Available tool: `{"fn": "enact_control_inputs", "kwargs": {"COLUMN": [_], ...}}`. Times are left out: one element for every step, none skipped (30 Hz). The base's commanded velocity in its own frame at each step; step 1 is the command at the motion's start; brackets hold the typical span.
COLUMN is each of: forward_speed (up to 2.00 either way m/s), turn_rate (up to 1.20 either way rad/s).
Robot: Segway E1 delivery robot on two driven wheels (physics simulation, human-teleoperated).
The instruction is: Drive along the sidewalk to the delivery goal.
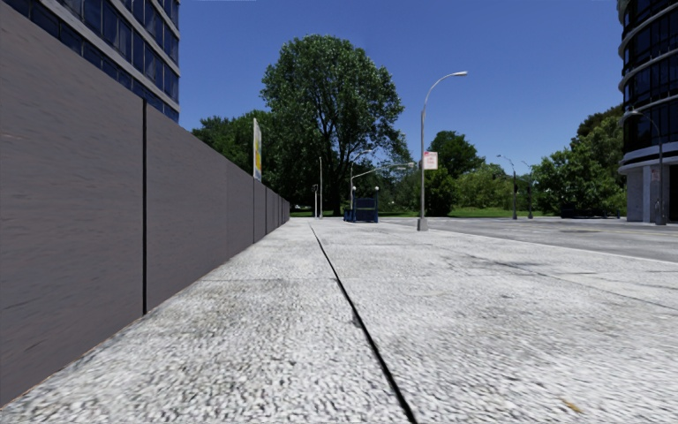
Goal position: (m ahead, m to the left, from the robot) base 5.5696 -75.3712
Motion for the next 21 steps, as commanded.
{"fn": "enact_control_inputs", "kwargs": {"forward_speed": [2.0, 2.0, 2.0, 2.0, 2.0, 2.0, 2.0, 2.0, 2.0, 2.0, 2.0, 2.0, 2.0, 2.0, 2.0, 2.0, 2.0, 2.0, 2.0, 2.0, 2.0], "turn_rate": [0.0, 0.0, 0.0, 0.0, 0.0, 0.0, 0.0, 0.0, 0.0, 0.0, 0.0, 0.0, 0.0, 0.0, 0.0, 0.0, 0.0, 0.0, 0.0, 0.0, 0.0]}}
